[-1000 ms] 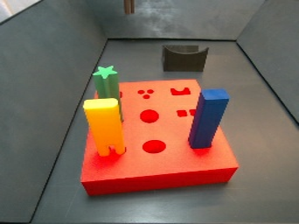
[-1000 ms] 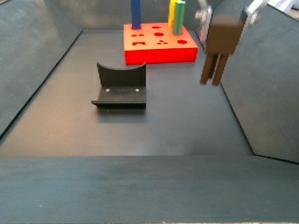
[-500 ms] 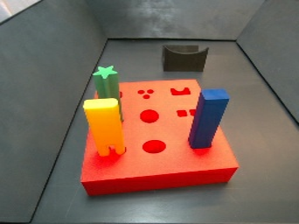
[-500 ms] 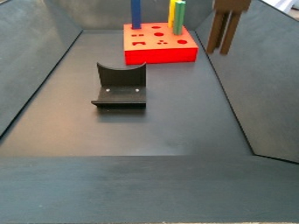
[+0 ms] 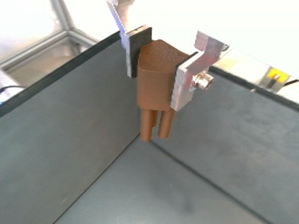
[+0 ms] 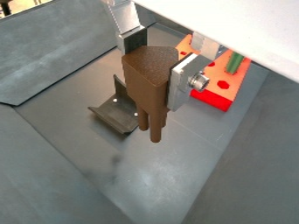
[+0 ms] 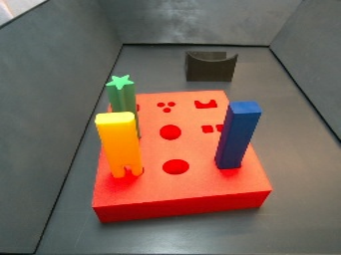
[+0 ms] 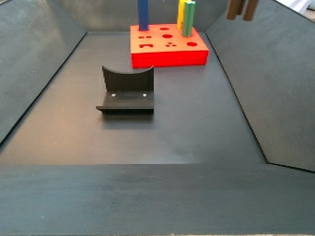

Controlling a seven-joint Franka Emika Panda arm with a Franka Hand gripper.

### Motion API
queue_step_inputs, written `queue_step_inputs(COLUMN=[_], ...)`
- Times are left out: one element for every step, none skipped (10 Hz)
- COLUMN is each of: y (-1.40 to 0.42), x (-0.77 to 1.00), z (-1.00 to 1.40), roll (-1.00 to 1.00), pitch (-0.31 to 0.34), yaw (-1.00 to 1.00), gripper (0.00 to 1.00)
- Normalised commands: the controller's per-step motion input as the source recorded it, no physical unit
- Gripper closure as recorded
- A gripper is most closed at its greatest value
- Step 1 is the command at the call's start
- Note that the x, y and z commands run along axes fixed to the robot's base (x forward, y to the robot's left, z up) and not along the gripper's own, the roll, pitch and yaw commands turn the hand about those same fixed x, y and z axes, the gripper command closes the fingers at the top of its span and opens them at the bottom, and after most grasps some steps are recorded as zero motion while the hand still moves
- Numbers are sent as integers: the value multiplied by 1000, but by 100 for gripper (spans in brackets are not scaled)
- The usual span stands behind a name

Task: Pick up the 3 prong object. Move up. Move to above the board. Insert the 3 prong object.
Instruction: Move to above the board.

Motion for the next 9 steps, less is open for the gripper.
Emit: queue_step_inputs(y=[-1000,-1000,-1000,-1000,-1000,-1000,-1000,-1000,-1000], x=[130,127,124,124,121,120,120,122,130], z=[30,34,37,37,40,42,43,45,47], roll=[197,184,65,46,10,-5,6,-12,-4], pitch=[203,162,54,35,11,3,12,14,30], yaw=[279,222,82,52,28,19,14,11,9], gripper=[100,100,100,100,100,100,100,100,100])
